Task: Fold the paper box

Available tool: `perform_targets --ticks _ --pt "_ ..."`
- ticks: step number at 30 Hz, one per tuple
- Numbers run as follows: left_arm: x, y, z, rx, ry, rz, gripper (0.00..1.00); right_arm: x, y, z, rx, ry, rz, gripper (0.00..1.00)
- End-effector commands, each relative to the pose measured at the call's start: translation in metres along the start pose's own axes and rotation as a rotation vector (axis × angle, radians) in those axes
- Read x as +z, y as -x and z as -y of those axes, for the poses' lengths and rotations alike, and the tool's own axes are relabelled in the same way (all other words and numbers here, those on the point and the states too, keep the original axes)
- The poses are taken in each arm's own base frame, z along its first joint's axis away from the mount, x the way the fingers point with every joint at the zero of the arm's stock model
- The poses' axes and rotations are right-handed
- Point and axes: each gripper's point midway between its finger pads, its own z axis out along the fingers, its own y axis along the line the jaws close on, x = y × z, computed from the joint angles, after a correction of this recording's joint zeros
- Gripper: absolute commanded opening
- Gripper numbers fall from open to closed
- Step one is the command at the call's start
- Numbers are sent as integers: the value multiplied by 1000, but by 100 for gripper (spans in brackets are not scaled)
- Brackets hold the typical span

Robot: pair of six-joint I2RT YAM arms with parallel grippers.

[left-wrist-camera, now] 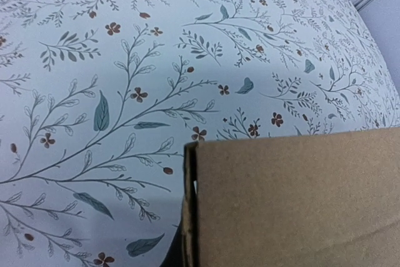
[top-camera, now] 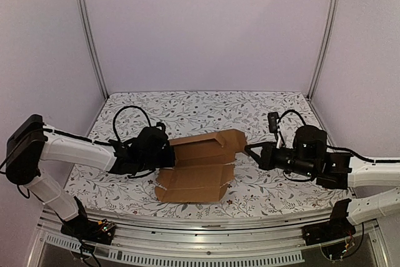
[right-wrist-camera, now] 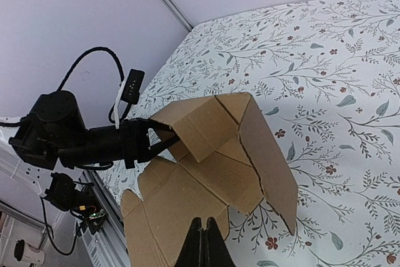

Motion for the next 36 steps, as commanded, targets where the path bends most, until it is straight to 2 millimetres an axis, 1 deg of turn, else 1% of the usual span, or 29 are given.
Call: perform_targets --ticks 1,5,6,9,10,13,17,19,22,24,30,34,36 --pt "-6 6 1 -92 -82 -9 0 -14 -7 4 -46 22 -4 0" --pt "-13 15 3 -144 -133 4 0 -21 -3 0 -44 61 41 0" --pt "-16 17 6 -155 -156 4 0 -21 -3 -1 -40 74 50 0" --pt "-24 22 12 -183 -201 12 0 -18 0 -9 -17 119 73 0" --pt "-26 23 14 -190 -215 13 0 -14 -1 -12 -9 132 74 0" --pt "-32 25 17 -206 -244 14 0 -7 6 -29 7 198 103 0" --pt "-35 25 20 -218 -274 11 0 6 12 -52 26 276 141 0" --pt "-37 25 23 -222 -293 12 0 8 20 -64 36 322 175 0" --pt "-41 26 25 -230 -319 15 0 12 28 -75 49 362 210 0" --pt "-44 27 25 -231 -326 18 0 16 27 -83 46 394 198 0" --pt "-51 29 26 -227 -347 27 0 24 33 -92 46 416 212 0" --pt "-56 32 28 -230 -364 36 0 31 31 -95 45 412 202 0" --pt "-59 33 29 -230 -374 42 0 36 27 -93 47 400 191 0"
